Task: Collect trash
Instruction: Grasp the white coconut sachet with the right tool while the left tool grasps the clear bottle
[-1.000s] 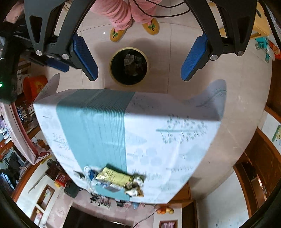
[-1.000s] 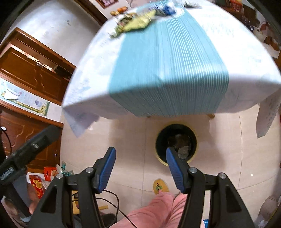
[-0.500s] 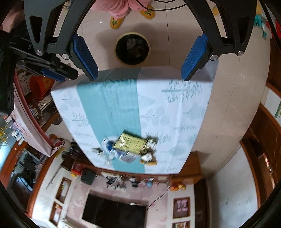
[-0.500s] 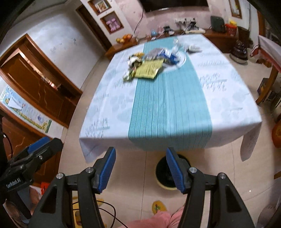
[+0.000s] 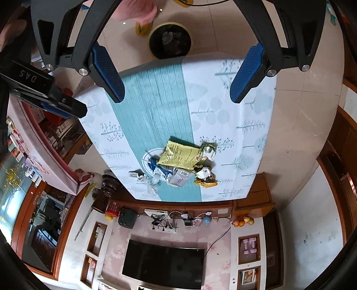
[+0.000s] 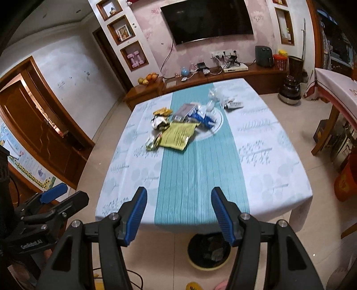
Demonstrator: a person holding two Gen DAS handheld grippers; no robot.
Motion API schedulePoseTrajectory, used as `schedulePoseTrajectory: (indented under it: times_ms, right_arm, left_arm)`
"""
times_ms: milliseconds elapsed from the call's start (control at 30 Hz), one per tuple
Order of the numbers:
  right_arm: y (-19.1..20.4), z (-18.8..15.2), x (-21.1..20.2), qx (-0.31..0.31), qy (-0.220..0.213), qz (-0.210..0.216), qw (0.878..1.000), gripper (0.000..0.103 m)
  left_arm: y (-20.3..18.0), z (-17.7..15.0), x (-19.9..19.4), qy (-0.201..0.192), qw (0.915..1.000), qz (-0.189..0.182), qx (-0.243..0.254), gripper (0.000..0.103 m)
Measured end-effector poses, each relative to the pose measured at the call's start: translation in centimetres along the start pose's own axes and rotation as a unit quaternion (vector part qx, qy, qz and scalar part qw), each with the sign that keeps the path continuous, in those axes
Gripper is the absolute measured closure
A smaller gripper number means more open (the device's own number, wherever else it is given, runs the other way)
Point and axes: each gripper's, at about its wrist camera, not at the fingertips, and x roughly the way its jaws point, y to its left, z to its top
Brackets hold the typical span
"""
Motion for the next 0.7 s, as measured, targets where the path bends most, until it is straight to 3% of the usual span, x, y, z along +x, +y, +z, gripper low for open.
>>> schedulePoseTrajectory:
  times_ms: [233, 433, 567, 700]
  right_arm:
    - [-2.6, 4.6, 3.4, -0.007, 0.004, 0.003, 1.000, 0.043]
    - [-7.1, 10.6, 8.5, -0.003, 0.017, 0.024, 1.000, 0.043]
    - [-11.1, 14.8, 12.6, 0.011, 0.050, 0.035, 0.998, 0.043]
    - [-15.1, 18.4, 17.2, 0.033, 0.086, 0.059, 0.994, 0.043]
  left_arm:
    - [-1.3, 4.5, 3.9, 0.002, 1.0000, 0.005, -0.005, 0.009]
    - [-4.9, 11.1, 9.3, -0.004, 0.9993, 0.038, 0.002, 0.009]
    - [-7.5, 15.7, 14.5, 0.020, 0.9986, 0.047, -0.010, 0.010]
    - [-9.5, 19.4, 19.7, 0.041, 0.9978, 0.050, -0.008, 0.017]
